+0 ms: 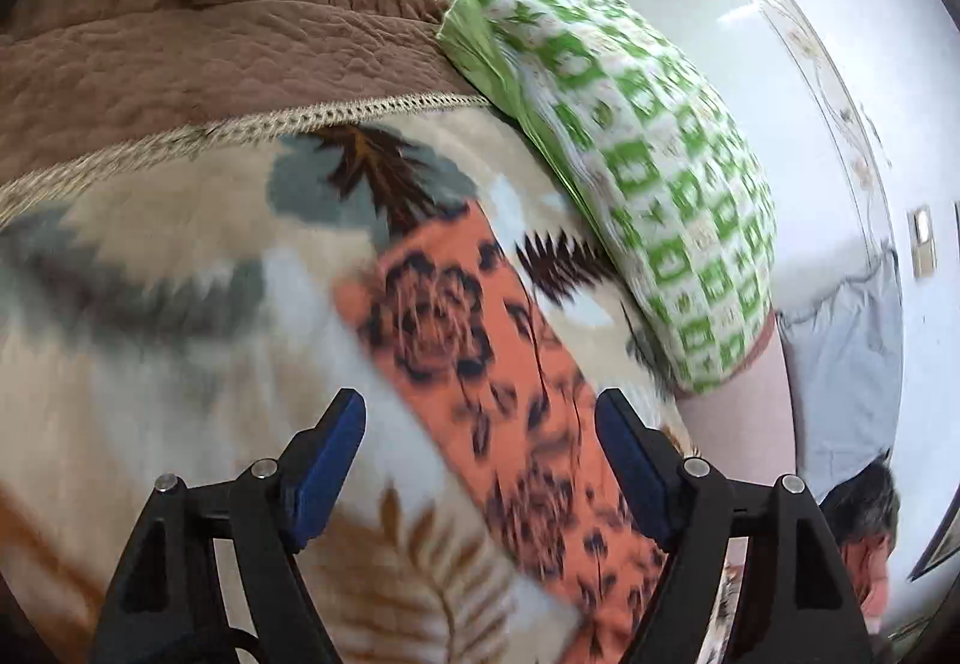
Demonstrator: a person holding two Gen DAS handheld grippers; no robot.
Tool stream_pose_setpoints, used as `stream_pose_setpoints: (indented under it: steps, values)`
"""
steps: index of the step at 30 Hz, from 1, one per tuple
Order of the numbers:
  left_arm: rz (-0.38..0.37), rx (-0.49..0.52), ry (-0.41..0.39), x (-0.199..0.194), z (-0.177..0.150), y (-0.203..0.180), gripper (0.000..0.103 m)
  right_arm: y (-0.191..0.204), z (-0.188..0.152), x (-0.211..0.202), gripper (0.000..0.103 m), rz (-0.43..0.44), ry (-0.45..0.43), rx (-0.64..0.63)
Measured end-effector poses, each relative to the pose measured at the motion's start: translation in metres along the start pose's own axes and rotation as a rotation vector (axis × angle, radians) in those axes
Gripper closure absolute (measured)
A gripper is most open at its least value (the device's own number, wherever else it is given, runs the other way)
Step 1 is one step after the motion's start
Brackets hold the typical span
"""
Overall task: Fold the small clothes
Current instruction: 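Grasp the other blouse sleeve with the left tool and fold it inward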
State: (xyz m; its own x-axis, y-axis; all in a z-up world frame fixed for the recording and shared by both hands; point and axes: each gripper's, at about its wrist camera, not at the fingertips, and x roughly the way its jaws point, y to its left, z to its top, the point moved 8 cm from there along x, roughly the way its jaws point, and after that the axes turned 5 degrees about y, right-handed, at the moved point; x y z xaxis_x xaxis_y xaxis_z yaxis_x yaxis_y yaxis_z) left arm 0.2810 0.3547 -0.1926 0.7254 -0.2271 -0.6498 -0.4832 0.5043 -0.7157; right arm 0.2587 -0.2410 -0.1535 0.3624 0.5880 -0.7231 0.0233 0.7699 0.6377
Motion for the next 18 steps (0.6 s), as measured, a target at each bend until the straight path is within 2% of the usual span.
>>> stream_pose_setpoints:
  steps: [3, 4, 6, 8, 10, 12, 13, 16, 18]
  values:
    - [0.012, -0.081, 0.021, 0.022, 0.013, 0.018, 0.028, -0.009, -0.011, 0.009, 0.001, -0.02, 0.014, 0.033]
    - [0.015, -0.086, 0.015, 0.021, 0.013, 0.021, 0.033, -0.011, -0.012, 0.009, 0.001, -0.021, 0.01, 0.03]
    - [0.057, -0.076, 0.011, 0.024, 0.018, 0.021, 0.049, -0.009, -0.011, 0.011, 0.001, -0.025, 0.009, 0.029]
    - [0.164, -0.06, 0.037, 0.033, 0.025, 0.029, 0.098, -0.01, -0.01, 0.013, 0.001, -0.026, 0.012, 0.032]
    - [0.18, -0.068, 0.055, 0.036, 0.03, 0.032, 0.099, -0.011, -0.01, 0.012, 0.001, -0.024, 0.011, 0.031]
    - [0.234, 0.005, 0.019, 0.028, 0.033, 0.018, 0.099, -0.012, -0.01, 0.01, 0.001, -0.016, 0.009, 0.032]
    - [0.253, 0.073, -0.018, 0.019, 0.033, 0.0, 0.099, -0.011, -0.01, 0.008, 0.001, -0.014, 0.008, 0.034]
    - [0.188, 0.322, -0.13, -0.021, 0.017, -0.088, 0.099, -0.011, -0.008, -0.001, 0.001, 0.008, -0.013, 0.04]
    - [0.094, 0.49, -0.17, -0.043, -0.014, -0.165, 0.099, -0.011, -0.007, -0.01, 0.001, 0.032, -0.04, 0.048]
